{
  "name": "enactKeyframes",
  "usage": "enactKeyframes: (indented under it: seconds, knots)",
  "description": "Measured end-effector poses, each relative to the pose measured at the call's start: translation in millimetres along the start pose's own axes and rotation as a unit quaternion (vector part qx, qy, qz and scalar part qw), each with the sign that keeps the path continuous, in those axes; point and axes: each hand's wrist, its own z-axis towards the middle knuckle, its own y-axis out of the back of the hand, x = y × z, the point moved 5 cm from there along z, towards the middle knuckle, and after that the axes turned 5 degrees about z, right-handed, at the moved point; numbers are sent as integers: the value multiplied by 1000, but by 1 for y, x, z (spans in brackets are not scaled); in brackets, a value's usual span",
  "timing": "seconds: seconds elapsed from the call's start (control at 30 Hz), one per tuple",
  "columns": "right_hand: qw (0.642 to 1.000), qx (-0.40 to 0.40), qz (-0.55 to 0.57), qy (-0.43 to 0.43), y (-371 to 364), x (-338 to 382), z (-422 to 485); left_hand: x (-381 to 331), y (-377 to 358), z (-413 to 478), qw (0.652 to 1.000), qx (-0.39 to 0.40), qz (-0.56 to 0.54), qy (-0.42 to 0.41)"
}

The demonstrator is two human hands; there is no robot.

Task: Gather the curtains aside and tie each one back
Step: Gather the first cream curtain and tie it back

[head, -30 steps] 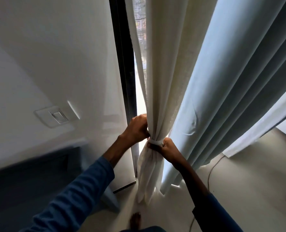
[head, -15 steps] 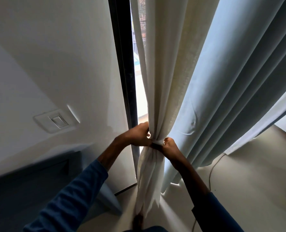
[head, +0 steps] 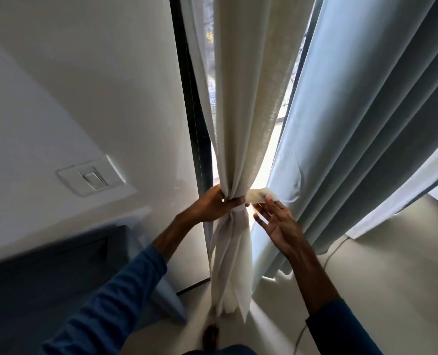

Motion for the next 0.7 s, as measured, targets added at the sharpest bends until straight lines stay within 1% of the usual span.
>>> enactKeyframes:
  seconds: [0.07, 0.13, 0.23, 0.27, 0.37, 0.47, 0.57, 0.63, 0.7]
  knots:
    - [1000, -15, 3, 14, -1, 6, -2, 1, -2, 1, 1000, 25, -16, 4]
    - [999, -24, 38, 21, 0, 6, -3, -1, -8, 2, 999, 42, -30, 0]
    - [995, -36, 89, 23, 7, 0, -6, -4, -15, 3, 999, 28, -33, -23]
    - [996, -33, 76, 24, 10, -2, -9, -3, -14, 3, 999, 12, -35, -25]
    - [998, -1, -37, 42, 16, -13, -19, 4, -10, 9, 997, -34, -70, -18]
    - [989, 6, -119, 92, 14, -18, -26, 6, -8, 16, 995, -70, -68, -20]
    - [973, 13, -186, 139, 6, -18, -31, 4, -6, 15, 994, -112, -11, 12]
    - [963, 38, -216, 153, -2, -20, -35, 0, -2, 11, 986, -139, 85, 42]
    - [953, 80, -234, 172, -11, -24, -38, 0, 2, 7, 969, -145, 176, 98]
